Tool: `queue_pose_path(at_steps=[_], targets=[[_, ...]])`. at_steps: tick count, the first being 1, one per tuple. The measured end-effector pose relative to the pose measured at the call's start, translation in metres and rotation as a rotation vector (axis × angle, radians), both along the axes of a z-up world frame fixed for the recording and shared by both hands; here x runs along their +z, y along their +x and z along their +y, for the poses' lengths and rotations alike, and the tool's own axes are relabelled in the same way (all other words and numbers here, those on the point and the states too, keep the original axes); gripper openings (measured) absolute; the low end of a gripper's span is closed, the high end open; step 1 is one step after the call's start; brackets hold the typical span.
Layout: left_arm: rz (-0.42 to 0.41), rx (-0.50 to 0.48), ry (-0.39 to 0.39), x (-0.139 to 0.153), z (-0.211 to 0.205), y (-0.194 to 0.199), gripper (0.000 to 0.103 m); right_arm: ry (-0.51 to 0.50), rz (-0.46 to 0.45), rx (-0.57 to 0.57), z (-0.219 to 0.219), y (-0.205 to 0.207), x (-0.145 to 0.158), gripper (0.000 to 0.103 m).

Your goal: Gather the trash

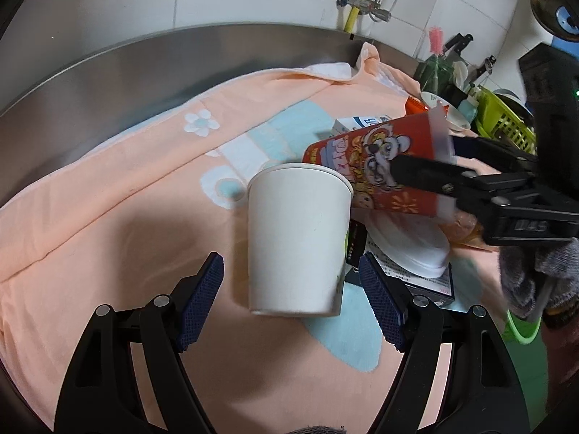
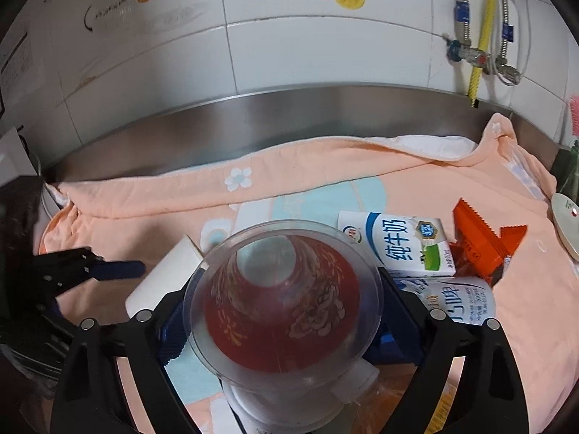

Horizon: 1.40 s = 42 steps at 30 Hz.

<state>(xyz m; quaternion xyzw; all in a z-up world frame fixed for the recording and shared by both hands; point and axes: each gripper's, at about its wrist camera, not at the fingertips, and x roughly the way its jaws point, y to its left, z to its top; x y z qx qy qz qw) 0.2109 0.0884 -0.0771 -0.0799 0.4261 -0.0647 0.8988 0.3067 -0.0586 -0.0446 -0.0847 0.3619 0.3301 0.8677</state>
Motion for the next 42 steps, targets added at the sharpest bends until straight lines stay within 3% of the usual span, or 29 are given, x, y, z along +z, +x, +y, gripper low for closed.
queue_pose_path(at_steps=[10,12,14,16,26,42], targets=[[0.039,-0.006,0.017,-0.009,-0.009,0.029,0.076,0.047,-0.030,-0.045,-0.021,-0.015,0.023,0.086],[0.051,-0.001,-0.001,-0.012,-0.008,0.032,0.074,0.060,-0.031,-0.049,-0.025,-0.017,0.028,0.086],[0.053,-0.003,-0.007,-0.014,-0.008,0.032,0.065,0.060,-0.040,-0.051,-0.028,-0.021,0.034,0.086],[0.048,-0.002,-0.008,-0.013,-0.009,0.031,0.064,0.061,-0.046,-0.052,-0.029,-0.025,0.037,0.086],[-0.019,-0.019,-0.022,0.009,-0.014,0.003,0.062,0.082,-0.063,-0.064,-0.045,-0.052,0.058,0.086],[-0.086,-0.058,-0.034,0.042,-0.027,-0.040,0.062,0.046,-0.082,-0.049,-0.059,-0.109,0.065,0.086]])
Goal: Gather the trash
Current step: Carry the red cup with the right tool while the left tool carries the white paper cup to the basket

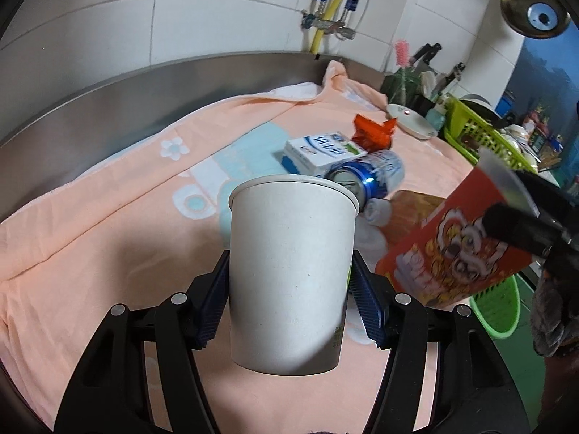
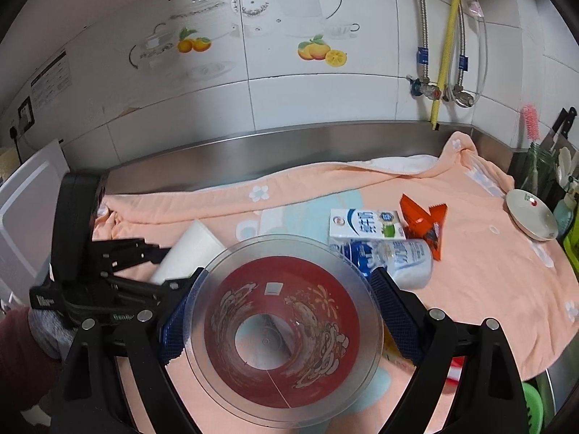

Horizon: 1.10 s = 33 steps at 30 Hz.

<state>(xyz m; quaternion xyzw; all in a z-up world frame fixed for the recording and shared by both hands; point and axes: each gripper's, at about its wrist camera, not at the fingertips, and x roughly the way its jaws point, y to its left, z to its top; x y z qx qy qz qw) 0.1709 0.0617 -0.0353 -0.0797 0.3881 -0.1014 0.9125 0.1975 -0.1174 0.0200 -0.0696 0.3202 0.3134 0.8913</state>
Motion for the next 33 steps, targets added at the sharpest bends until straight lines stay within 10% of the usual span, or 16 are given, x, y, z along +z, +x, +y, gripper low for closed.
queue_pose_path(at_steps=[16,33], targets=[[-0.056,-0.177,0.003,0.025,-0.089,-0.025,0.062,-0.041,-0.025,-0.340,-0.168,-0.065,0.002,0.086],[-0.015,-0.393,0.020,0.016,-0.228,-0.016,0.062,-0.241,0.233,-0.681,-0.334,-0.038,-0.135,0.087]])
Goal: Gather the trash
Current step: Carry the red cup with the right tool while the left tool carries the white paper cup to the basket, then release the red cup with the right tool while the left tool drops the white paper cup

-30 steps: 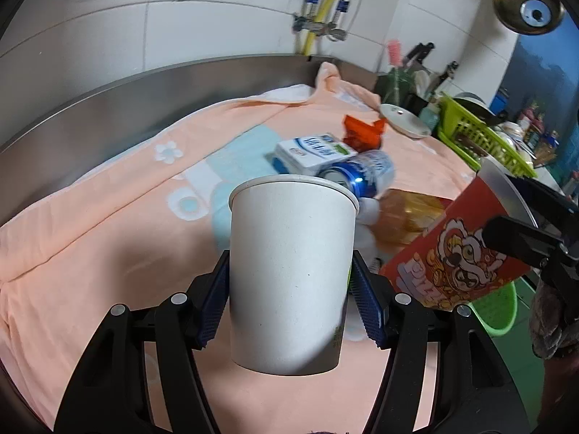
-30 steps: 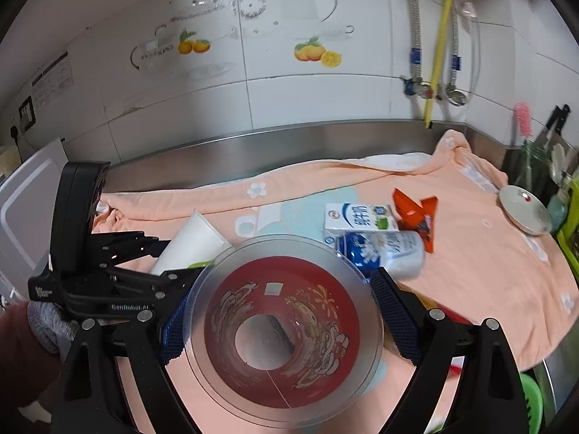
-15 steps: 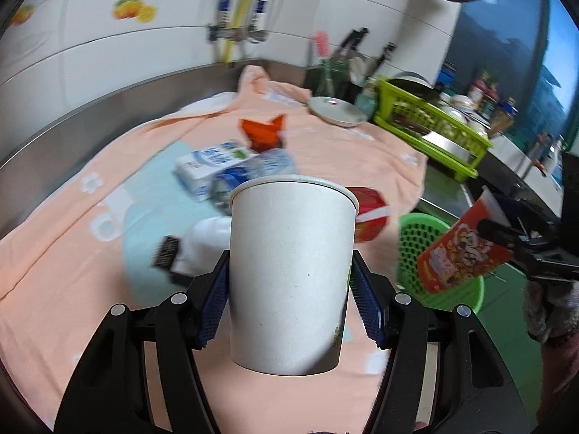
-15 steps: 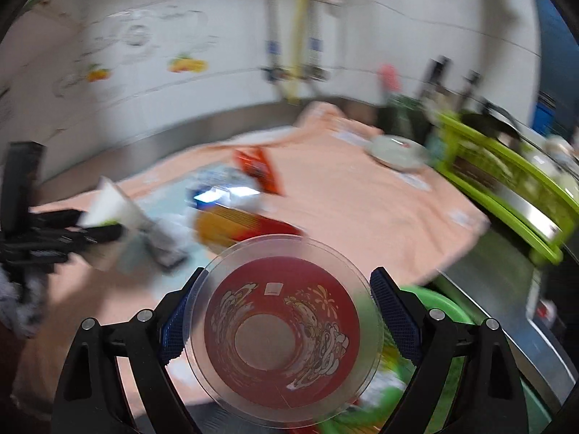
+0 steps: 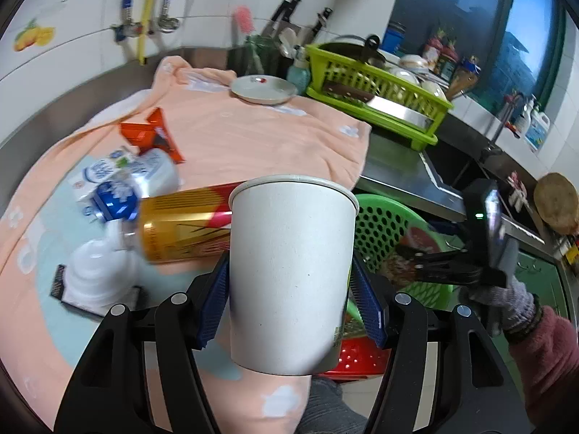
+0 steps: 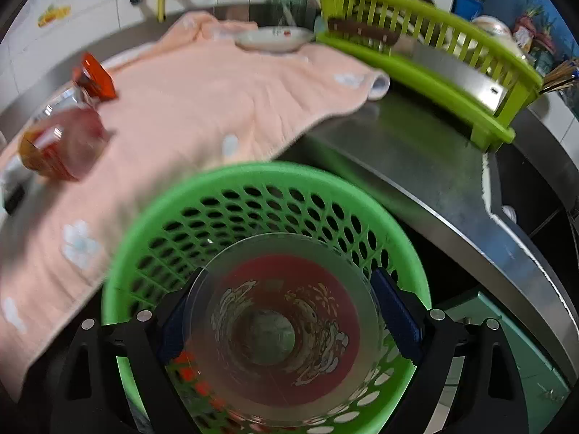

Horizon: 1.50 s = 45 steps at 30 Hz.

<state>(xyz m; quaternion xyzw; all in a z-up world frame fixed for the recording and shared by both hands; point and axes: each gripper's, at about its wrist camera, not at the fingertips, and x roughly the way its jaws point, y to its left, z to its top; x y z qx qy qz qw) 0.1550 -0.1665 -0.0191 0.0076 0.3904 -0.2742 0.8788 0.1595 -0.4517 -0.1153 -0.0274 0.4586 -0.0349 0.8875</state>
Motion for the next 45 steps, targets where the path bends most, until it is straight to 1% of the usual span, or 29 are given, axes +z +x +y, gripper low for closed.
queue_pose_path(at_steps=[4,6,13,16,17,22,29,34,37,41,45], targets=[[0.018,-0.029,0.015,-0.008,-0.020,0.004,0.062,-0.046,0.057,-0.001,-0.003,0.013,-0.019,0.087],[0.025,-0.044,0.022,-0.012,-0.028,0.004,0.062,-0.047,0.081,0.002,-0.004,0.018,-0.026,0.087],[0.043,-0.077,0.030,-0.020,-0.046,0.005,0.062,-0.014,0.079,-0.012,-0.011,0.018,-0.033,0.088],[0.043,-0.093,0.032,-0.021,-0.054,0.003,0.062,0.010,0.060,-0.014,-0.016,0.016,-0.031,0.089],[0.044,-0.097,0.030,-0.021,-0.056,0.003,0.062,0.020,0.050,-0.015,-0.019,0.018,-0.031,0.091],[0.045,-0.123,0.032,-0.023,-0.070,-0.001,0.062,0.044,0.010,-0.025,-0.020,0.010,-0.026,0.091],[0.061,-0.161,0.039,-0.028,-0.091,-0.004,0.062,0.059,-0.059,-0.027,-0.020,-0.008,-0.003,0.091],[0.078,-0.208,0.057,-0.039,-0.119,-0.004,0.062,0.088,-0.121,-0.055,-0.030,-0.032,0.016,0.092],[0.118,-0.223,0.074,-0.053,-0.137,0.000,0.063,0.100,-0.147,-0.070,-0.039,-0.047,0.024,0.092],[0.151,-0.235,0.091,-0.070,-0.154,0.002,0.065,0.115,-0.169,-0.090,-0.048,-0.063,0.030,0.092],[0.162,-0.246,0.106,-0.080,-0.164,0.002,0.065,0.129,-0.183,-0.110,-0.056,-0.076,0.030,0.092]])
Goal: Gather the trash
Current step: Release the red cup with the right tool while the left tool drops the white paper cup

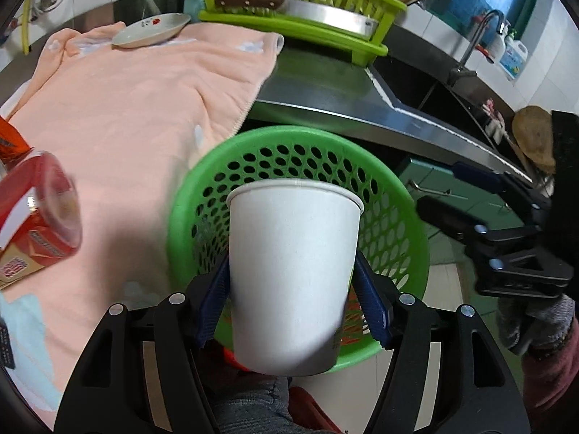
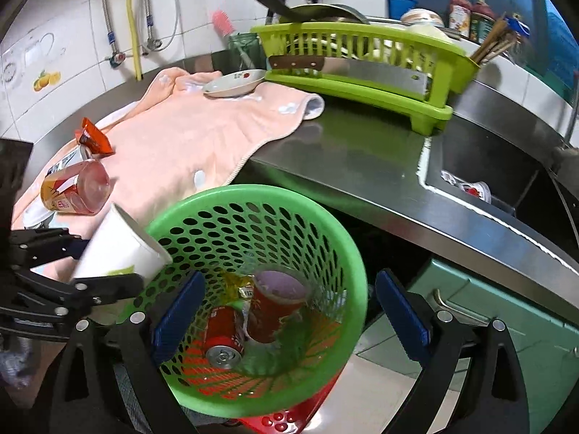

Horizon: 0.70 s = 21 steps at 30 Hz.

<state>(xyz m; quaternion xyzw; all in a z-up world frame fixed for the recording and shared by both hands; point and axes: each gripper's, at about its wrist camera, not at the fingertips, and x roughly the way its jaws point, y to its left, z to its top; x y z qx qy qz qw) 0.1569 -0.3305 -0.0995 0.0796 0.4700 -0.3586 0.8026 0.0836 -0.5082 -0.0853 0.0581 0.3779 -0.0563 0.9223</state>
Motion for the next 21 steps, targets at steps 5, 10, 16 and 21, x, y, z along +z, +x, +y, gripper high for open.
queue_pose_path(at_steps=[5,10,16,21], targets=[[0.016,-0.002,0.005,-0.006,-0.005,0.003,0.071,0.030,-0.009,-0.016,-0.007,-0.008,-0.003,0.092],[0.015,-0.005,-0.004,-0.006,-0.004,0.002,0.074,0.052,-0.021,-0.009,-0.007,-0.011,-0.003,0.092],[-0.003,0.007,-0.026,0.005,0.007,-0.004,0.082,0.067,-0.049,-0.004,0.002,-0.013,0.005,0.092],[-0.040,0.025,-0.036,0.018,0.026,-0.011,0.082,0.066,-0.059,0.017,0.016,-0.012,0.013,0.092]])
